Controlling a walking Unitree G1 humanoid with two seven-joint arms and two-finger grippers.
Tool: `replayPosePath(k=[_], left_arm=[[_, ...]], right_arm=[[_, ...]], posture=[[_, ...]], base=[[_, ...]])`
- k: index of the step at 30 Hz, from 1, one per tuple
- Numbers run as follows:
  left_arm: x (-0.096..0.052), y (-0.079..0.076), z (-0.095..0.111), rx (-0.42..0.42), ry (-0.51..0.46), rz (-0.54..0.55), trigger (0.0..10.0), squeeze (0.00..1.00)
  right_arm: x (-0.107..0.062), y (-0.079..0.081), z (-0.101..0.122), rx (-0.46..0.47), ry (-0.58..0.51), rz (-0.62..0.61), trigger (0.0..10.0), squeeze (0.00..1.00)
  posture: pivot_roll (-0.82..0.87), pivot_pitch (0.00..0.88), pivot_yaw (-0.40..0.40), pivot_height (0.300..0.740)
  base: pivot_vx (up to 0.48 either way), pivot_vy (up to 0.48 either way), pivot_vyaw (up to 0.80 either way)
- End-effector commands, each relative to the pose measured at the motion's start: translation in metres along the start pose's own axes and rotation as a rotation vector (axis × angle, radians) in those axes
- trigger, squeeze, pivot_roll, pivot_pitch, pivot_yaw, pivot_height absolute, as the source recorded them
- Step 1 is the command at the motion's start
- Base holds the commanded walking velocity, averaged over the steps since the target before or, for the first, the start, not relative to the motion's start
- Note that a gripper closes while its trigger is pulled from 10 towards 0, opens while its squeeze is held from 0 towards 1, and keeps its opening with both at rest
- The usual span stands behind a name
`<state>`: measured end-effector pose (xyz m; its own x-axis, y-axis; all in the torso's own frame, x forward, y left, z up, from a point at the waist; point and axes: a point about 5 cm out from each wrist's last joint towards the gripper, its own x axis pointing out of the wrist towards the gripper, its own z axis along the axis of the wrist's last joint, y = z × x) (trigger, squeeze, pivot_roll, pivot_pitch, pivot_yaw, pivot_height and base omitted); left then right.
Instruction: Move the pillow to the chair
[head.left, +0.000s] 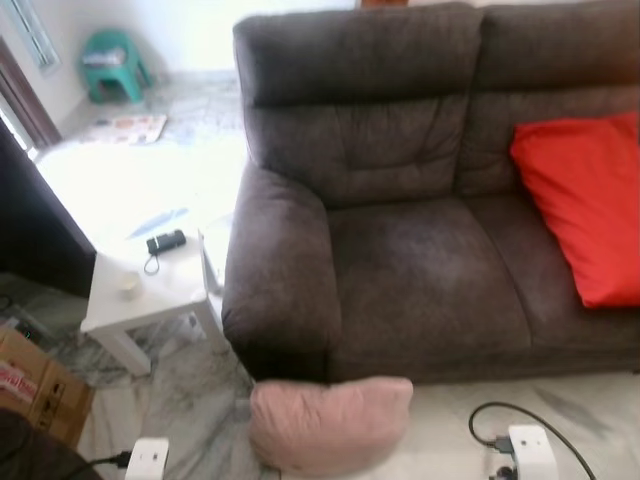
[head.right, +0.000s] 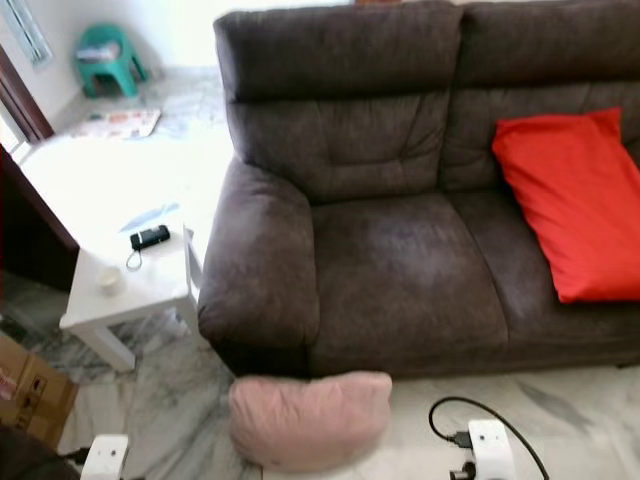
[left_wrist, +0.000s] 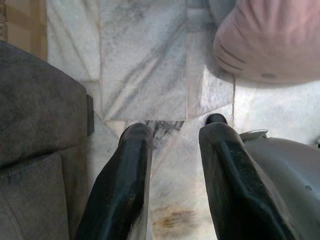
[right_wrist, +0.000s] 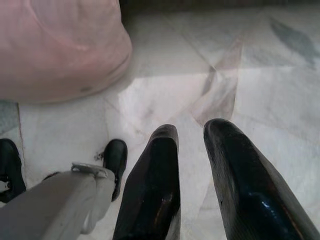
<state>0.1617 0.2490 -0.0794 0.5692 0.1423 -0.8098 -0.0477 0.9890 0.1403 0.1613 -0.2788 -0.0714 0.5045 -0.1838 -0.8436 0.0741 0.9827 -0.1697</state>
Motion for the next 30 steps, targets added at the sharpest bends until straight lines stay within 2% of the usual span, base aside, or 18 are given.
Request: replayPosePath(k=[1, 18, 30], left_arm=[[-0.0008, 0.0005, -0.0044, -0.013, 0.016, 0.001, 10.0, 0.0], [-0.0006, 0.0005, -0.0041, -0.008, 0.019, 0.003, 10.0, 0.0], [-0.0006, 0.0007, -0.0039, -0.001, 0.019, 0.005, 10.0, 0.0]], right_arm=[[0.0001, 0.0004, 0.0006, 0.005, -0.004, 0.002, 10.0, 0.0], [0.0001, 0.0006, 0.0012, 0.002, -0.005, 0.008, 10.0, 0.0], [0.0001, 0.0009, 0.0025, 0.011, -0.022, 0.011, 10.0, 0.0]], posture=[[0.04, 0.02, 0.023, 0.74], [0.04, 0.024, 0.022, 0.74], [0.04, 0.021, 0.022, 0.74]], base=[[0.292, 0.0, 0.0], [0.294, 0.0, 0.0], [0.0, 0.0, 0.0]])
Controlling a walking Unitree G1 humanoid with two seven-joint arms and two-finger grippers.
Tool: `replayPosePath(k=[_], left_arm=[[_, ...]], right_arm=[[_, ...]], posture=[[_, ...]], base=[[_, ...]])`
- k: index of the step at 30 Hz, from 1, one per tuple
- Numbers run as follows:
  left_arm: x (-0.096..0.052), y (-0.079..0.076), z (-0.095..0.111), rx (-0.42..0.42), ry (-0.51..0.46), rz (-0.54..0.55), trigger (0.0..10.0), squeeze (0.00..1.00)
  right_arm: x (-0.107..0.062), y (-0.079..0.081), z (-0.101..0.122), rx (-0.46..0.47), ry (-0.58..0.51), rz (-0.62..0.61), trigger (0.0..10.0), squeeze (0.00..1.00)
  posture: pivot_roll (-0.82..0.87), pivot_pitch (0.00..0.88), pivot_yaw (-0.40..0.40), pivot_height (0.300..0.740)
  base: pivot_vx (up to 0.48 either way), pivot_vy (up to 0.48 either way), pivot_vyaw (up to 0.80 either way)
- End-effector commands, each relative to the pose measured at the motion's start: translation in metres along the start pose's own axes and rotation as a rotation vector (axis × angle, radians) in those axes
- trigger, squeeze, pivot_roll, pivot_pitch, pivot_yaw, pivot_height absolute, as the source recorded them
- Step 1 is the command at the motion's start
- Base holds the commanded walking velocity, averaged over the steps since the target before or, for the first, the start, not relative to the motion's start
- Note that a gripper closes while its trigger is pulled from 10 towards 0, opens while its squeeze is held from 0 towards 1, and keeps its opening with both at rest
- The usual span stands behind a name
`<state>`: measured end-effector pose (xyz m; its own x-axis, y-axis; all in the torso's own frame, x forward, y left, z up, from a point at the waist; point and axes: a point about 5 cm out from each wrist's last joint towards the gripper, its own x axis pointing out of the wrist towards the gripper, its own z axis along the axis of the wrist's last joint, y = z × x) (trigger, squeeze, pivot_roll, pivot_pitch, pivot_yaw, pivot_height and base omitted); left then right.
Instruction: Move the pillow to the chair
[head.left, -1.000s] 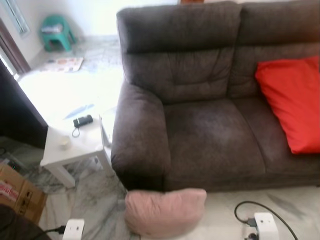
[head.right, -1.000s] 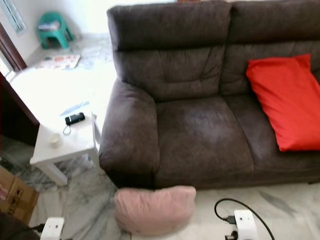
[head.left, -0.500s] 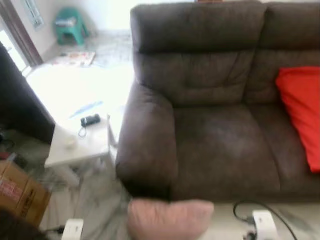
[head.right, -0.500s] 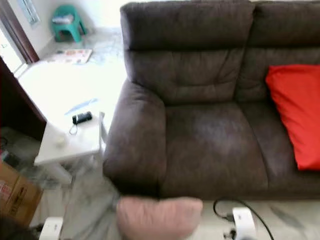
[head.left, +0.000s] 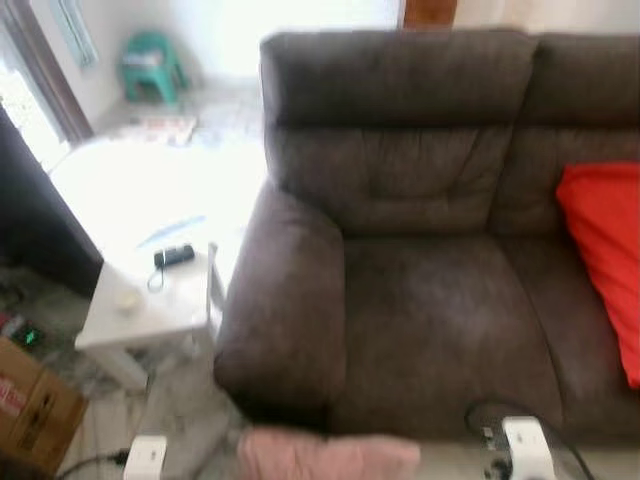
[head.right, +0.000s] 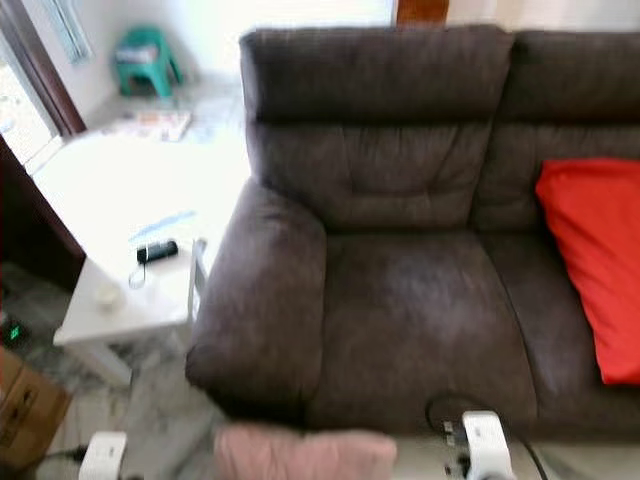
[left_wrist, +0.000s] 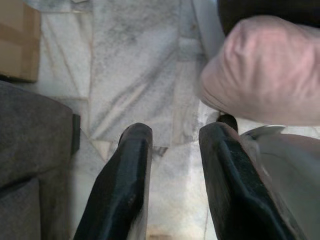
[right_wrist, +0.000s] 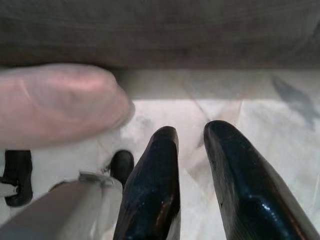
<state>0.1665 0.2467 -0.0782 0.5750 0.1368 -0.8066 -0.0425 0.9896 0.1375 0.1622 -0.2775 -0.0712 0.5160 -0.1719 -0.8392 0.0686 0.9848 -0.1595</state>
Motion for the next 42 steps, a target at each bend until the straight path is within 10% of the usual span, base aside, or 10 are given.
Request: replayPosePath(k=[1, 14, 24, 27, 29, 33, 42], left_arm=[[-0.002, 0.003, -0.009, -0.002, 0.024, 0.011, 10.0, 0.0], [-0.003, 0.005, -0.007, -0.018, -0.021, 0.038, 10.0, 0.0], [-0.011, 0.011, 0.007, -0.104, -0.285, 0.197, 10.0, 0.0], [-0.033, 0.028, 0.1, -0.024, -0.756, 0.254, 10.0, 0.0], [-0.052, 0.026, 0.129, -0.004, -0.901, 0.243, 10.0, 0.0], [-0.075, 0.013, 0.155, 0.067, -1.051, 0.211, 10.0, 0.0], [-0.114, -0.013, 0.188, 0.064, -1.182, 0.151, 10.0, 0.0]], right_arm=[[0.0, 0.0, 0.002, 0.026, -0.018, -0.002, 10.0, 0.0], [0.0, 0.001, 0.004, 0.046, -0.06, 0.007, 10.0, 0.0], [-0.003, -0.003, 0.015, 0.099, -0.206, -0.017, 10.0, 0.0], [-0.004, -0.004, 0.018, 0.111, -0.244, -0.023, 10.0, 0.0], [-0.005, -0.005, 0.02, 0.107, -0.269, -0.031, 10.0, 0.0], [-0.025, 0.04, 0.146, 0.015, -0.814, 0.027, 10.0, 0.0], [-0.074, 0.053, 0.189, 0.038, -1.135, 0.127, 10.0, 0.0]], posture=[[0.04, 0.021, 0.024, 0.74], [0.04, 0.013, 0.022, 0.74], [0.04, 0.033, 0.013, 0.74], [0.05, 0.036, 0.007, 0.74], [0.05, 0.036, 0.007, 0.74], [0.05, 0.034, 0.0, 0.74], [0.04, 0.024, 0.004, 0.74]], base=[[0.0, 0.0, 0.0], [0.0, 0.0, 0.0], [0.0, 0.0, 0.0], [0.0, 0.0, 0.0], [0.0, 0.0, 0.0], [0.0, 0.0, 0.0], [0.0, 0.0, 0.0]])
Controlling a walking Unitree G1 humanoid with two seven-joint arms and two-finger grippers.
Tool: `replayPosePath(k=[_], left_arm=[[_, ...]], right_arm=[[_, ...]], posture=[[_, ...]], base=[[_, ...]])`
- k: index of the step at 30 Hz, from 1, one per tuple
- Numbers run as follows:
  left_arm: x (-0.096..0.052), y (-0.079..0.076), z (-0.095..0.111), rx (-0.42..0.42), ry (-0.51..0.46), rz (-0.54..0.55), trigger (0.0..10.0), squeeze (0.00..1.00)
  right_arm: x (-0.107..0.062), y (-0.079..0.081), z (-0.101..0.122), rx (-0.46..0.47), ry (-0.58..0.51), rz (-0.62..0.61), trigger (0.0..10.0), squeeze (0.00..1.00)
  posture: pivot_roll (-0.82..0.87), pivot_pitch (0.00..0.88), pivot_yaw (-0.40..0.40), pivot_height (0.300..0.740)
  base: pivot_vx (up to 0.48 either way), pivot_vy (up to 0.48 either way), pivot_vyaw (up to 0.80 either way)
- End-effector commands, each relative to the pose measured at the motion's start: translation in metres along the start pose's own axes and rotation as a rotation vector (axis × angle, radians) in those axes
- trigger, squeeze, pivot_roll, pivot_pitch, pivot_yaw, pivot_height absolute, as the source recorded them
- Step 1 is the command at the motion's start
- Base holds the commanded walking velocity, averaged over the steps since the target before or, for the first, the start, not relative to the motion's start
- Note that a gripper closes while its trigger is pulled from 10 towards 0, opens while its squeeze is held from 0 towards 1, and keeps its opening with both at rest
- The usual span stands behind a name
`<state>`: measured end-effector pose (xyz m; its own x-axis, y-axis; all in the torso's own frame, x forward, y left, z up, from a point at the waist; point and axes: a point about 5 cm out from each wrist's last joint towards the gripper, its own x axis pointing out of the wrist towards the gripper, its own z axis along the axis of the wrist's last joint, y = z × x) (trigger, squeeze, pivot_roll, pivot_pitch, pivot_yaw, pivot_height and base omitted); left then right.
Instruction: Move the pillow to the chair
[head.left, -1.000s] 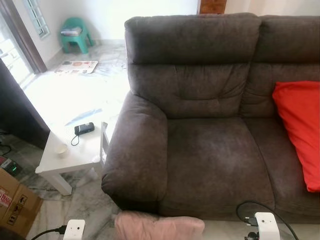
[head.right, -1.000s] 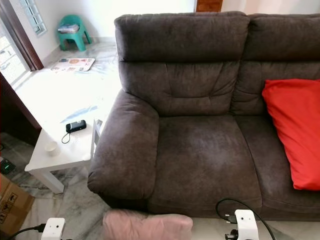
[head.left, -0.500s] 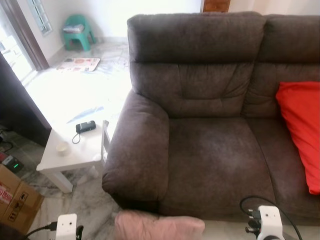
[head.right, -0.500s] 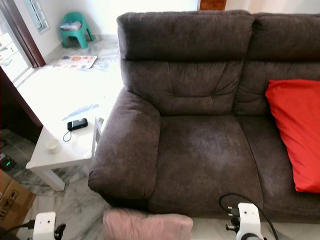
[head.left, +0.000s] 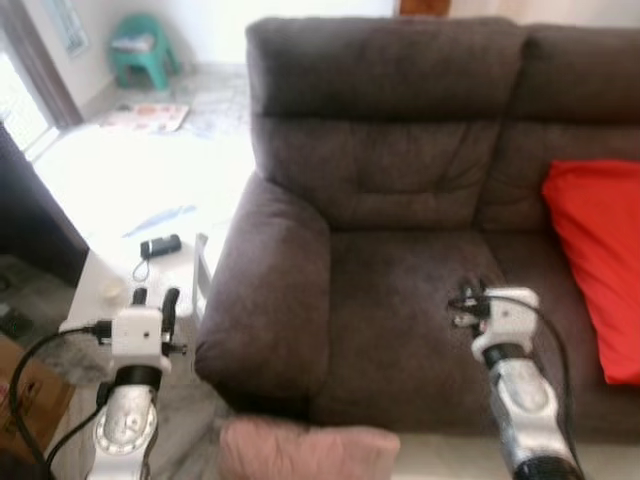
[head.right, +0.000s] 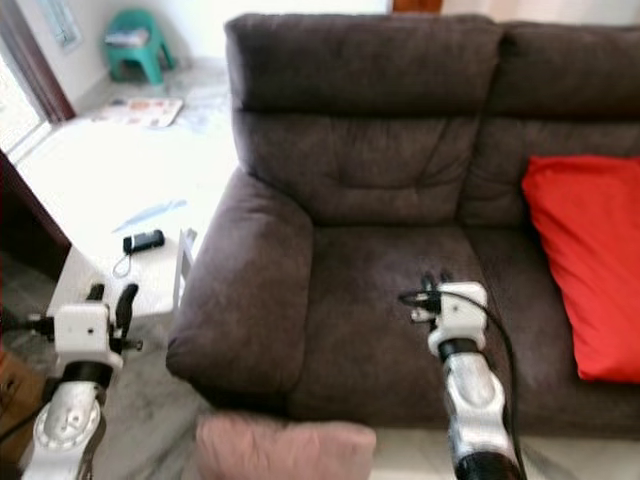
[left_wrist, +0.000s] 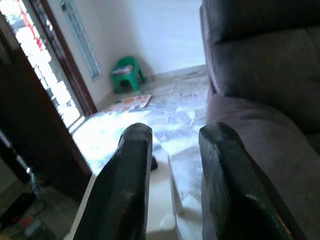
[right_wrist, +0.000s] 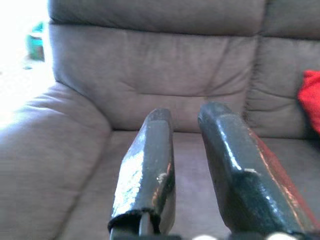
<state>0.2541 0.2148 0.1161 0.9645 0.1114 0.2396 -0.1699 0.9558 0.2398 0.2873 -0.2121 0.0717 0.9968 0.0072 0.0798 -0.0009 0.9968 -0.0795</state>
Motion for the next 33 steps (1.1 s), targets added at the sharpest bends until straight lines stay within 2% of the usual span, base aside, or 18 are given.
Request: replayPosePath(k=[1, 7, 13, 25, 33], left_arm=[[0.001, -0.005, 0.007, -0.004, -0.012, -0.016, 10.0, 0.0], [-0.005, -0.003, 0.016, -0.015, -0.005, -0.014, 10.0, 0.0], [-0.005, -0.003, 0.018, -0.006, 0.016, -0.017, 10.0, 0.0], [0.013, 0.001, 0.023, 0.01, 0.006, -0.016, 10.0, 0.0], [0.022, 0.001, 0.013, 0.009, 0.039, -0.012, 10.0, 0.0]], right_arm=[[0.002, 0.006, 0.011, 0.005, -0.039, 0.028, 10.0, 0.0], [-0.004, 0.014, 0.027, 0.027, -0.092, 0.037, 10.0, 0.0], [-0.004, 0.017, 0.033, 0.039, -0.096, 0.047, 10.0, 0.0], [0.01, 0.024, 0.046, 0.052, -0.116, 0.04, 10.0, 0.0], [0.018, 0.016, 0.051, 0.041, -0.127, 0.001, 10.0, 0.0]], posture=[[0.04, 0.024, 0.004, 0.74], [0.03, 0.001, 0.01, 0.74], [0.04, 0.0, 0.012, 0.74], [0.03, 0.0, 0.03, 0.74], [-0.01, 0.0, 0.047, 0.74]], base=[[0.0, 0.0, 0.0], [0.0, 0.0, 0.0], [0.0, 0.0, 0.0], [0.0, 0.0, 0.0], [0.0, 0.0, 0.0]])
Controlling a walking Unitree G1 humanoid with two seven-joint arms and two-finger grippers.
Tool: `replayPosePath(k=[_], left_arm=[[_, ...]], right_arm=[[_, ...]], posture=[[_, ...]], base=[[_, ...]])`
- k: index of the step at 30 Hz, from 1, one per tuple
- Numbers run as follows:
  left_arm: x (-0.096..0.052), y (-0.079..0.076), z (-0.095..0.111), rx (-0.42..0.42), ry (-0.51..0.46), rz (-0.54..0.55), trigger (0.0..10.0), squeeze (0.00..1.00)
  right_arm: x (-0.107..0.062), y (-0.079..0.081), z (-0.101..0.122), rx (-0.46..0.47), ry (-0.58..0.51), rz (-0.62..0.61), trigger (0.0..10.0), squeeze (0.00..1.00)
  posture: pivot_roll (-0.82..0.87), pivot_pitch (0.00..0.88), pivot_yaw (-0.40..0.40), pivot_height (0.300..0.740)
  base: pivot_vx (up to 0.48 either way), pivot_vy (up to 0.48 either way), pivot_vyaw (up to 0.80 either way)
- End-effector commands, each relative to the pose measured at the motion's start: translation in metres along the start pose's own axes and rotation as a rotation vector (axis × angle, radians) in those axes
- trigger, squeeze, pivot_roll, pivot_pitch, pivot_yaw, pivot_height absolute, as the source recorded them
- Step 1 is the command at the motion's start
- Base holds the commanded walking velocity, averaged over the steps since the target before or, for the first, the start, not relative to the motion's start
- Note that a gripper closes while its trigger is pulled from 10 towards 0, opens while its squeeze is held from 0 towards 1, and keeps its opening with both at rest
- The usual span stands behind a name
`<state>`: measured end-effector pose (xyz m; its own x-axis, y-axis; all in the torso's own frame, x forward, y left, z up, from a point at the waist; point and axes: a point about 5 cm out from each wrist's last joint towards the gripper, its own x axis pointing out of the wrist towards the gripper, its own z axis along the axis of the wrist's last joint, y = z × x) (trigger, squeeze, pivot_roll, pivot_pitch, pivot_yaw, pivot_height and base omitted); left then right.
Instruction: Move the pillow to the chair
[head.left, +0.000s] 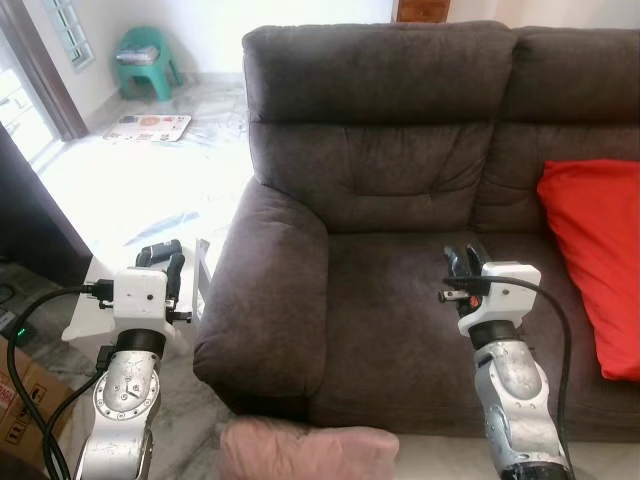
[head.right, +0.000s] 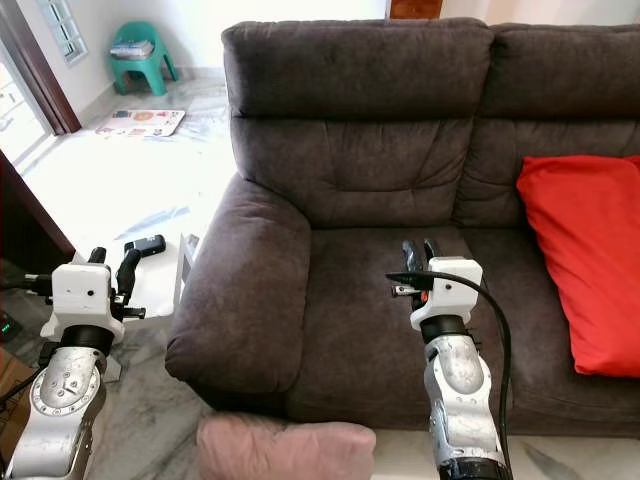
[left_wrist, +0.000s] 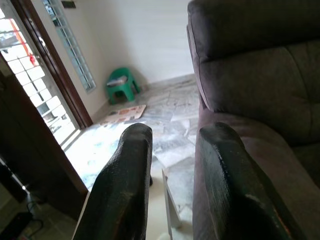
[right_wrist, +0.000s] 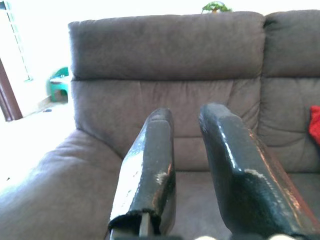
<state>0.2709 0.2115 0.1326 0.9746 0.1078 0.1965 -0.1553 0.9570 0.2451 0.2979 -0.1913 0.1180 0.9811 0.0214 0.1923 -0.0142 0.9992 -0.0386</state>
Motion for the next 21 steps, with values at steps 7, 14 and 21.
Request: replayPosePath(k=[7, 14, 21], left_arm=[[0.008, 0.006, -0.001, 0.003, 0.0, 0.016, 10.0, 0.0], [0.006, 0.02, 0.006, 0.028, -0.018, 0.042, 10.0, 0.0], [-0.001, 0.021, 0.003, 0.005, -0.006, 0.053, 10.0, 0.0]], right_arm=[[0.012, -0.002, 0.012, -0.004, -0.035, 0.009, 10.0, 0.0], [0.016, -0.004, 0.021, -0.016, -0.059, 0.024, 10.0, 0.0], [0.024, 0.012, 0.025, 0.019, -0.079, 0.058, 10.0, 0.0]], posture=[[-0.02, 0.0, 0.033, 0.74], [0.02, 0.0, 0.017, 0.74], [0.05, 0.0, 0.01, 0.74]], base=[[0.0, 0.0, 0.0], [0.0, 0.0, 0.0], [0.0, 0.0, 0.0]])
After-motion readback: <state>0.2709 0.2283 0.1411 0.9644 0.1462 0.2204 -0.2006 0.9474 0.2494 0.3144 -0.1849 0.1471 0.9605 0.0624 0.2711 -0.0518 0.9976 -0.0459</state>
